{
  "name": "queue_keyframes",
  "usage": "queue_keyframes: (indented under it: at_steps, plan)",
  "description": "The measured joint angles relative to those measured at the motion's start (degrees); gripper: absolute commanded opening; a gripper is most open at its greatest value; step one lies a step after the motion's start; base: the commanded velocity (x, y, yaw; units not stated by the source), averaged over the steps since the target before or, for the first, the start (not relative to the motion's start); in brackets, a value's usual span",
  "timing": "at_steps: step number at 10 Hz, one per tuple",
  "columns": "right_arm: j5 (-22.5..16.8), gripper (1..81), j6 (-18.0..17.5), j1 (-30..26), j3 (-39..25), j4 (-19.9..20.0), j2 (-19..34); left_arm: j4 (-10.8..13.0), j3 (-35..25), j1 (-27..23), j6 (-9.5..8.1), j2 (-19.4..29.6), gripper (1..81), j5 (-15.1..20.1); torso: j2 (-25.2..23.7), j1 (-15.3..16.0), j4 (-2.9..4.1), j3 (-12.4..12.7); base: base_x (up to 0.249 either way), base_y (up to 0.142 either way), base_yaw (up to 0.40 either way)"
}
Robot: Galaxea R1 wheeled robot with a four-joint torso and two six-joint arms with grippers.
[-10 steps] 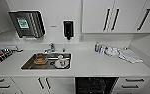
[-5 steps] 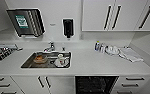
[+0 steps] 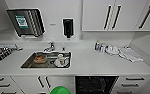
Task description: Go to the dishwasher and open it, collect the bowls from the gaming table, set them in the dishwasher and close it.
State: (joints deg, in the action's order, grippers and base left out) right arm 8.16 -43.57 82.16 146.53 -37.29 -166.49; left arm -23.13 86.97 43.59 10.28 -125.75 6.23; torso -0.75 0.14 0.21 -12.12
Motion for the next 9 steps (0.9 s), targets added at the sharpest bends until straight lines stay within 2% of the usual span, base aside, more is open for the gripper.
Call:
queue_keyframes:
  at_steps: [2, 5, 9]
  plan:
    - [0.0, 1.0, 0.0, -0.2, -0.1, 0.0, -0.4, -0.9, 0.6, -2.3, -0.05, -2.5, 1.0, 1.4, 0.0, 0.0, 0.00, 0.0, 0.000, 0.000, 0.000]
    - [0.2, 1.0, 0.0, -0.4, -0.1, 0.0, -0.4, -2.0, 5.3, -5.3, -0.13, -5.8, 1.0, 4.2, 0.0, 0.0, 0.00, 0.0, 0.000, 0.000, 0.000]
    - [0.2, 1.0, 0.0, -0.5, -0.1, 0.0, -0.4, -2.4, 11.7, -8.1, -0.24, -11.8, 1.0, 8.8, 0.0, 0.0, 0.00, 0.0, 0.000, 0.000, 0.000]
